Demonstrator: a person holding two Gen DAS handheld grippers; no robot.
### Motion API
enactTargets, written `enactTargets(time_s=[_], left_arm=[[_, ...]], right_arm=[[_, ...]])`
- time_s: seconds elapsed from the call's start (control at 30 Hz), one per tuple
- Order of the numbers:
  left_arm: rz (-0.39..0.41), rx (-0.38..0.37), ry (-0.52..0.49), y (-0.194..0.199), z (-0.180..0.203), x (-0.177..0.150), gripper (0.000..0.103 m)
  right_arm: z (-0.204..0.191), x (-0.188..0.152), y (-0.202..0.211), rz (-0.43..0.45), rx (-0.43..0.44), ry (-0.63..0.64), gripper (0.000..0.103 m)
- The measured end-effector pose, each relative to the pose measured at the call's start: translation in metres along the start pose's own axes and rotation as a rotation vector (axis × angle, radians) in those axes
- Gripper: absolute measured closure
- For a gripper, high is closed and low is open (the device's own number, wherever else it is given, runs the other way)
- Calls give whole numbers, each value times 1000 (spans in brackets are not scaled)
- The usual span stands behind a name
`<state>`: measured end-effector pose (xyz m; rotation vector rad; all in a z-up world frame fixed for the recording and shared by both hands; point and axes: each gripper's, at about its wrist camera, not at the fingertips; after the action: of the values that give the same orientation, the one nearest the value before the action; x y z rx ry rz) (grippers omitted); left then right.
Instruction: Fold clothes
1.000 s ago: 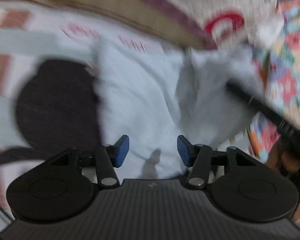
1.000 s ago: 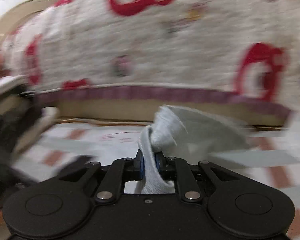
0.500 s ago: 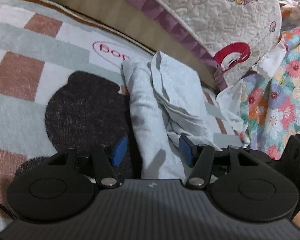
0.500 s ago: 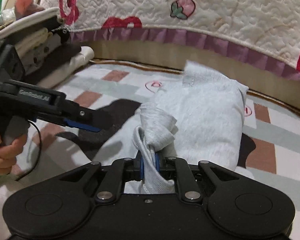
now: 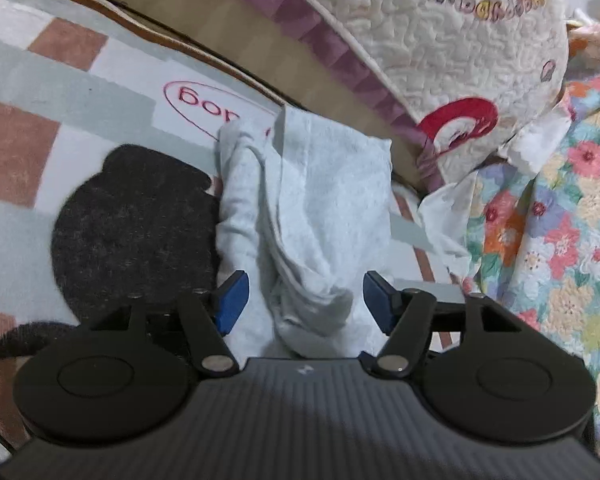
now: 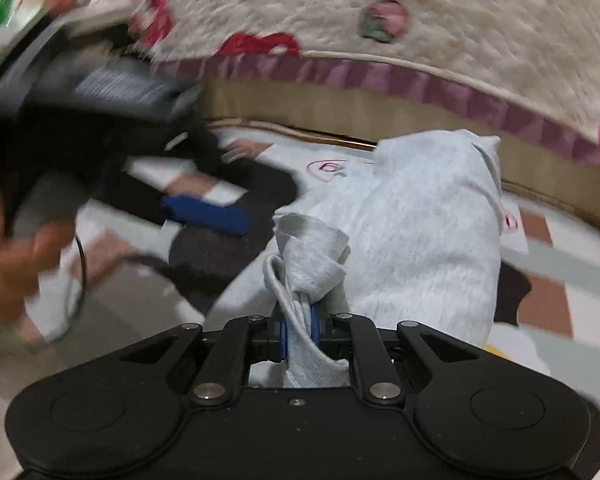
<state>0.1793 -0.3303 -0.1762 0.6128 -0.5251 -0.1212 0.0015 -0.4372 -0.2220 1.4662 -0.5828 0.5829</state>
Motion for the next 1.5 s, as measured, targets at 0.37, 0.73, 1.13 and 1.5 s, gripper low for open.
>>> enactTargets(time_s=[0.37, 0.73, 1.13, 1.5], left_arm=[[-70, 218, -95, -33, 3, -14, 40], [-44, 105, -153, -9, 19, -12, 42], [-20, 202, -302, -30, 40, -23, 90], [-94, 310, -254, -15, 55, -38, 95]], right_arm=[[25, -16, 38, -53, 334, -162, 78], [95, -4, 33, 5, -34, -331, 57], [74, -35, 18, -5, -47, -269, 43], [98, -11, 24, 7, 56, -343, 37]])
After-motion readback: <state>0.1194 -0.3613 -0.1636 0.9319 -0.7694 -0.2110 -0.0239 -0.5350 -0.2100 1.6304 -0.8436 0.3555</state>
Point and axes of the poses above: each gripper's, at about its wrist camera, not at the fingertips, and y roughly against the way its jaws point, z to its right, x to its top, and after that the axes turned 6 degrees about -z, right-handed
